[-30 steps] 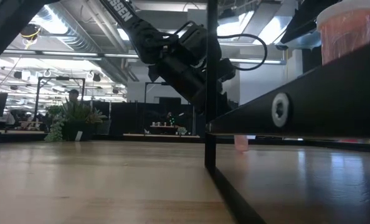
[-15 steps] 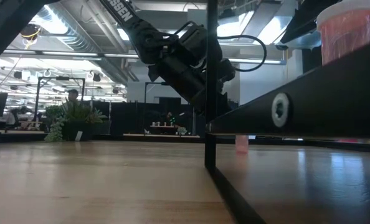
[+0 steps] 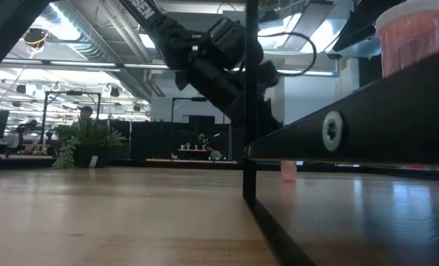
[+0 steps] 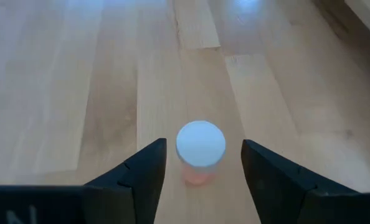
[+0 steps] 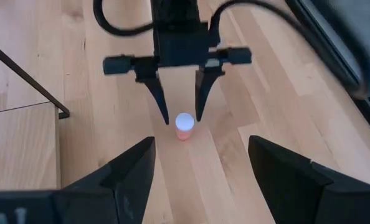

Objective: Pick and place medicine bottles onto shelf by color
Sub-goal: Put the pink pill bottle on the shelf aligned with the other pink pill bottles

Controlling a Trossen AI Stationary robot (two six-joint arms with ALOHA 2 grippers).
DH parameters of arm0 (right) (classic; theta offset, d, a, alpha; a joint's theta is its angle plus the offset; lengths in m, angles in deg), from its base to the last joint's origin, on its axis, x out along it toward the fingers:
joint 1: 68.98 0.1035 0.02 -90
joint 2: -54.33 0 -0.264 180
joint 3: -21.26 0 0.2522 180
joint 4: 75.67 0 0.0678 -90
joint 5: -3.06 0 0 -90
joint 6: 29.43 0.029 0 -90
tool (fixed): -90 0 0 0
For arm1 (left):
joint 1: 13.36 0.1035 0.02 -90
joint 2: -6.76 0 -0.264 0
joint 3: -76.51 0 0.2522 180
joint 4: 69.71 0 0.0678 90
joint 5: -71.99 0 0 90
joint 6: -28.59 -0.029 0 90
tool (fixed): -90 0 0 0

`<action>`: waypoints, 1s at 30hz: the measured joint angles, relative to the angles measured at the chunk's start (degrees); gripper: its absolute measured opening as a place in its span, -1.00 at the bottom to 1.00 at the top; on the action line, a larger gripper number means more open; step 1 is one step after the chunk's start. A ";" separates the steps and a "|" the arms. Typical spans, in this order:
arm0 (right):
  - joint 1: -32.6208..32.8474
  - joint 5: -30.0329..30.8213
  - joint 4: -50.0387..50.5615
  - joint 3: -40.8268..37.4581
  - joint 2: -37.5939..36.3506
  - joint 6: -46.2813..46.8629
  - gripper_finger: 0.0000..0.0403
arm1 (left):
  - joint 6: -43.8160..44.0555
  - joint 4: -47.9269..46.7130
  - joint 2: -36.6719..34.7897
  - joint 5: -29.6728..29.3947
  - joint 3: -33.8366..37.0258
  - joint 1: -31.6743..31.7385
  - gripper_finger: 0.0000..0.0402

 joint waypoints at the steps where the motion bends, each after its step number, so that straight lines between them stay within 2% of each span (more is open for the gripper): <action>1: 0.00 0.00 -0.03 0.00 0.00 0.01 0.28 | 0.02 -0.80 -0.68 -0.05 0.00 0.00 0.00; 7: 0.00 0.00 -0.16 -0.02 0.00 0.01 0.28 | -0.04 -4.39 -4.30 -2.43 0.01 0.01 0.00; 11: 0.00 -0.04 -0.16 -0.02 0.00 0.01 0.28 | -0.04 -9.95 -7.23 -5.48 0.02 0.02 0.00; 25: 0.00 -0.04 -0.20 -0.02 -0.04 0.01 0.28 | -0.46 -28.33 -23.49 -6.11 0.09 -0.33 -0.01; 30: -0.01 -0.03 -0.20 -0.02 -0.02 0.00 0.28 | -0.41 -32.16 -28.60 -6.97 -0.07 -0.76 0.00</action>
